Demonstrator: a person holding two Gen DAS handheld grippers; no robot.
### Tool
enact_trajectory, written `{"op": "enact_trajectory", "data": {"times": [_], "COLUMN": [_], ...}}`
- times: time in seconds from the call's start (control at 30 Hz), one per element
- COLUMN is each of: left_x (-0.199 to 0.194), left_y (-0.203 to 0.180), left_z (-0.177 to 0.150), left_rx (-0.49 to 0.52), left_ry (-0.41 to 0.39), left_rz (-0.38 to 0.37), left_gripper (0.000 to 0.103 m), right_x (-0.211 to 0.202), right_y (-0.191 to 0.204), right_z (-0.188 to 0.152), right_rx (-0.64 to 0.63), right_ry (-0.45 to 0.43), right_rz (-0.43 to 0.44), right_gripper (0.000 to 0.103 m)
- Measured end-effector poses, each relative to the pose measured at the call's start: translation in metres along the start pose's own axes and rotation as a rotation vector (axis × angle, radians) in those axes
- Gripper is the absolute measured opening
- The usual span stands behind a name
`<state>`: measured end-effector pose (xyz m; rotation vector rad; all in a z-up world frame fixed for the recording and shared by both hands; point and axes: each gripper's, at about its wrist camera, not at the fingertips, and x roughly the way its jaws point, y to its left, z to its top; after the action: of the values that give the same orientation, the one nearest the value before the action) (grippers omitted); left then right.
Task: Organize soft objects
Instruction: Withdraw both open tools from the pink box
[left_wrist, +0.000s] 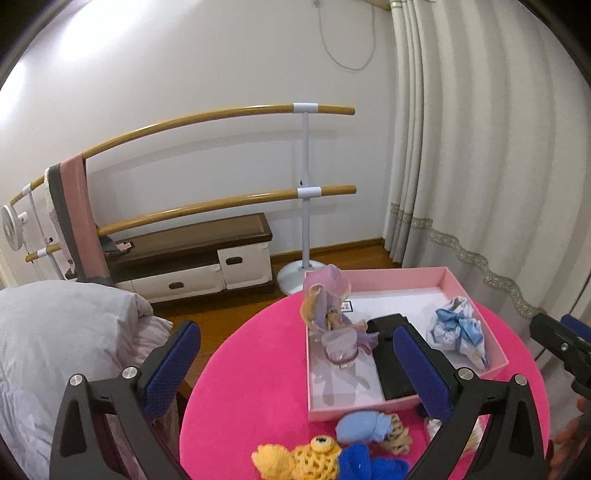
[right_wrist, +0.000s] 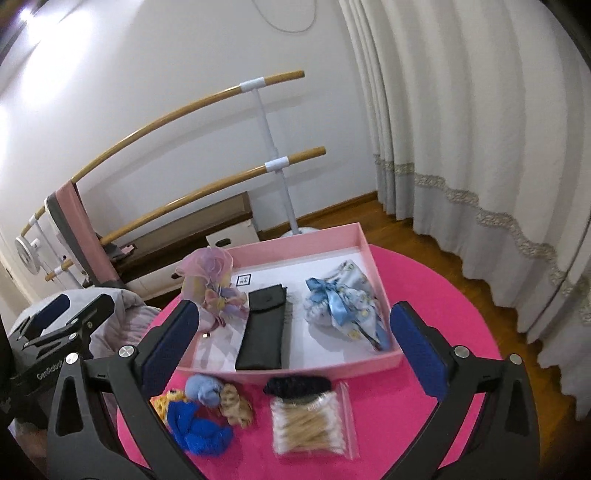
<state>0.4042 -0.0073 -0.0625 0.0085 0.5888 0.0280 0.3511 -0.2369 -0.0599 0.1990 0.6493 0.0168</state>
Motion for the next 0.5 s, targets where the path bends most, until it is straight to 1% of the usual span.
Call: {"op": "enact_trajectory", "data": {"times": [0.13,0.27,0.5], "left_x": [-0.025,-0.045,-0.074], "left_y": [-0.001,-0.005,0.000], "left_z": [-0.016,-0.030,-0.047], "left_rx": [0.009,0.026,0.026], "left_ry": [-0.011,-0.019,-0.012], "left_rz": [0.005,0.014,0.009], "left_gripper": [0.103,0.103,0.103], "right_x": [-0.019,-0.034,-0.057], "right_y": [0.007,0.012,0.015], "right_z": [-0.011,-0.024,-0.051], "right_rx": [-0.034,-0.058,-0.057], "right_ry": [-0.026,-0.041,-0.045], "right_rz": [-0.048,-0.077,-0.094], "right_gripper": [0.103,0.103,0.103]}}
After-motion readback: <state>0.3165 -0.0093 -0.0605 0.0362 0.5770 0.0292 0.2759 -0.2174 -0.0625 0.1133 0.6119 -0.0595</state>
